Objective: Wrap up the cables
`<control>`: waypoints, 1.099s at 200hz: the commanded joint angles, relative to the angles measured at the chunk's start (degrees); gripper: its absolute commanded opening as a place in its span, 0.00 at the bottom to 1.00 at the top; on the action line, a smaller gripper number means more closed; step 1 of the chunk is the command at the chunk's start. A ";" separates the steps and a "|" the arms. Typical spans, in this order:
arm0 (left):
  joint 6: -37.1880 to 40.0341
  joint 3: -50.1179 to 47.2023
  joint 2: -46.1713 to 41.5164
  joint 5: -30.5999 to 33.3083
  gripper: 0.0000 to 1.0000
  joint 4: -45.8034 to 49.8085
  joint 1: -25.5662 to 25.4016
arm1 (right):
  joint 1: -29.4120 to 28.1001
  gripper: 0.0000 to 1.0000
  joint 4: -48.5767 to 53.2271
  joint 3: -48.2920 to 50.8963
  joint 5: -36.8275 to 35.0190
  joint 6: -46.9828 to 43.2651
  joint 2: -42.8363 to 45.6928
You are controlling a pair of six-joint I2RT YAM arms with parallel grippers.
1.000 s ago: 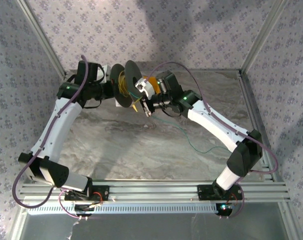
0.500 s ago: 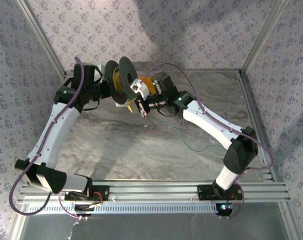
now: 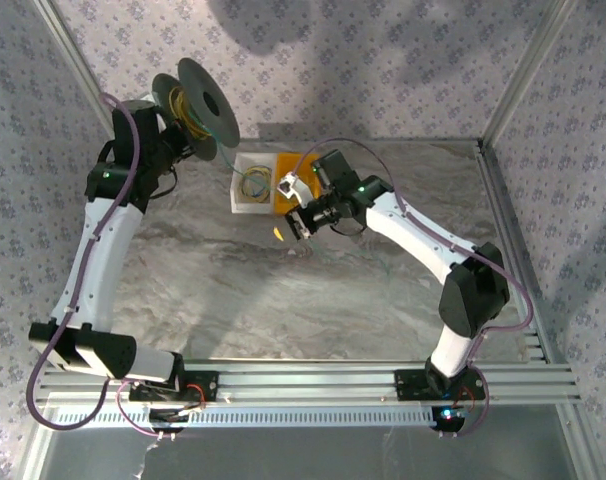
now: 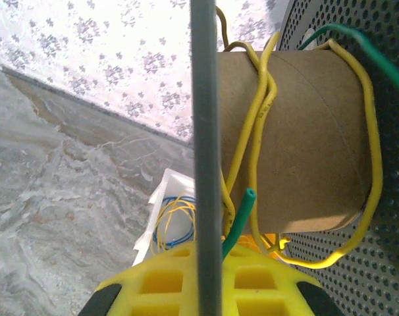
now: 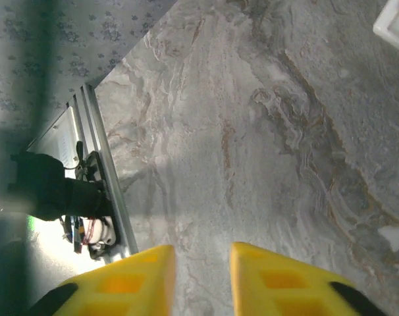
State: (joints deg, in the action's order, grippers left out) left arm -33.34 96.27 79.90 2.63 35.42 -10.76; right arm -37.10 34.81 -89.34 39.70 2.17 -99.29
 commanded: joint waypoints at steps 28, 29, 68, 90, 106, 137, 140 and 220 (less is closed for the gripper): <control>-1.97 5.55 -3.13 -2.18 0.00 -6.78 -0.05 | 3.78 0.00 3.95 -0.25 2.93 -2.58 0.08; -2.03 5.57 -3.19 -2.28 0.00 -6.77 0.00 | 3.87 0.00 3.99 -0.23 3.01 -2.64 0.02; -4.97 5.64 -4.41 -9.03 0.00 -11.70 1.15 | 6.60 0.00 8.45 -2.15 4.50 -6.73 -5.55; -7.79 5.99 -4.09 -18.03 0.00 -15.55 2.11 | 7.11 0.00 11.06 -4.43 2.77 -8.76 -9.54; -8.68 6.99 -3.41 -25.84 0.00 -17.42 2.32 | 7.67 0.00 10.95 -5.26 0.89 -8.88 -11.59; 0.72 9.65 -3.59 -43.36 0.00 -6.99 1.77 | 12.19 0.00 10.15 -7.58 -4.80 -7.71 -13.88; 2.99 9.56 -3.90 -44.32 0.00 -4.84 1.61 | 12.97 0.00 10.27 -8.15 -5.43 -7.63 -14.11; 48.09 0.62 -12.29 -35.01 0.00 37.60 0.35 | 26.23 0.00 22.14 -33.15 -13.96 -6.55 -22.00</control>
State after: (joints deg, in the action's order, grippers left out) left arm -2.35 96.20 71.24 -35.07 59.64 -9.80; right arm -15.66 50.19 -114.69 33.61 -7.16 -117.25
